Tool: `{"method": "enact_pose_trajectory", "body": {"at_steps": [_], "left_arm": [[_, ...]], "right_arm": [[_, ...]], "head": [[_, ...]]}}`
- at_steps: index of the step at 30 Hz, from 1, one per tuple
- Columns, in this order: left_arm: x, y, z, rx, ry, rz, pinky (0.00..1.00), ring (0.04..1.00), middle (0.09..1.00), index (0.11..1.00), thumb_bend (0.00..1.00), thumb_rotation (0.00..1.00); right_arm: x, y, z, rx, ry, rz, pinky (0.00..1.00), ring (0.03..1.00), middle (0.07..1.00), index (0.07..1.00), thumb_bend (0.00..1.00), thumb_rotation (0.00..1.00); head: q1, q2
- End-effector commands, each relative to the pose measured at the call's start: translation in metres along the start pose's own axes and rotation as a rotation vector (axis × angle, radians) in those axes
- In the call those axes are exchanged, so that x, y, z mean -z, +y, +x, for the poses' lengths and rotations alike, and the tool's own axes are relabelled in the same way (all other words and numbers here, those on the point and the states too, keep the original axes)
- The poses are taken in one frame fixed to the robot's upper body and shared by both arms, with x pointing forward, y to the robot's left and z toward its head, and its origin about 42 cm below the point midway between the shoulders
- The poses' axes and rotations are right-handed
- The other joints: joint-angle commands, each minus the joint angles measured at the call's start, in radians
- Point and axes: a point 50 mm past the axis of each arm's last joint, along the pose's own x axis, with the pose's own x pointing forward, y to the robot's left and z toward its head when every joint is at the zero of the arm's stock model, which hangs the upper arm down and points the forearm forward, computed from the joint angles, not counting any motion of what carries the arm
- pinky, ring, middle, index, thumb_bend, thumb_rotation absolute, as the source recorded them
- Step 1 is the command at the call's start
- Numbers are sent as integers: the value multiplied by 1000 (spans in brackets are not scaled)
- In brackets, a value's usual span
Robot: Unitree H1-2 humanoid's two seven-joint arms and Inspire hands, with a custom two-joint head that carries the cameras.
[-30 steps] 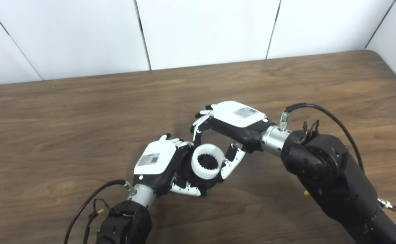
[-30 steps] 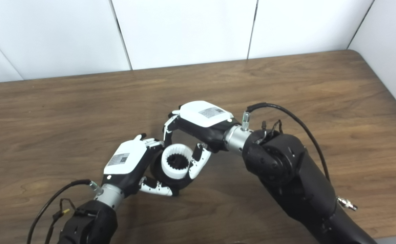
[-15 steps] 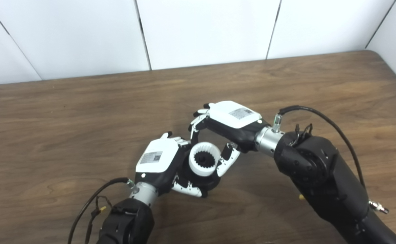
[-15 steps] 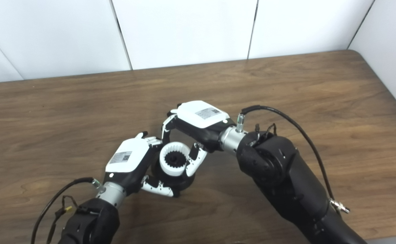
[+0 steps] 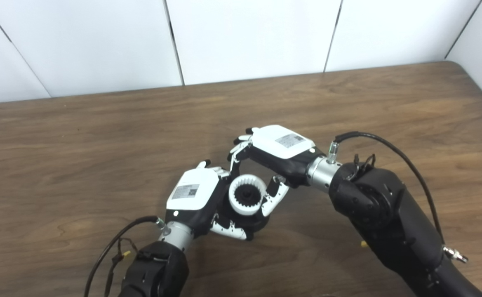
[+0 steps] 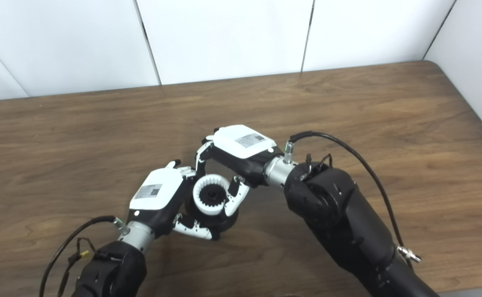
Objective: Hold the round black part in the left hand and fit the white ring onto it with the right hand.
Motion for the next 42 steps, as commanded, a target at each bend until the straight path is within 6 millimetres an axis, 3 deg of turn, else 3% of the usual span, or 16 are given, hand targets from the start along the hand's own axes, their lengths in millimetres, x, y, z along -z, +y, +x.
{"method": "enact_pose_trajectory", "body": {"at_steps": [1,17,18,19,22,30,42], "left_arm": [[-4,8,1,-19,-20,13,995,867,774,482,525,61],[-5,9,0,-25,-19,22,1000,866,772,482,525,61],[-5,9,0,-24,-17,21,994,863,770,482,525,61],[-5,9,0,-24,-16,20,997,867,772,482,525,61],[-4,9,0,-19,-13,6,1000,871,775,481,525,60],[-1,7,1,-7,-11,6,1000,875,782,482,525,60],[1,6,1,6,-7,4,1000,873,782,482,525,59]], "right_arm": [[-7,-9,2,42,-43,-41,1000,917,801,483,524,134],[3,-8,7,40,-6,-33,990,912,792,491,524,150],[3,-9,7,40,-4,-33,989,917,798,581,767,258],[3,-10,7,40,-3,-34,988,920,809,630,872,325],[3,-15,6,40,2,-34,991,936,854,723,988,448],[-5,-37,1,125,-8,8,982,942,877,831,1000,494],[-9,-64,-11,203,-12,18,936,943,884,839,1000,502]], "head": [[0,0],[-3,9],[-3,10],[-3,10],[-4,10],[-7,7],[-8,7]]}}
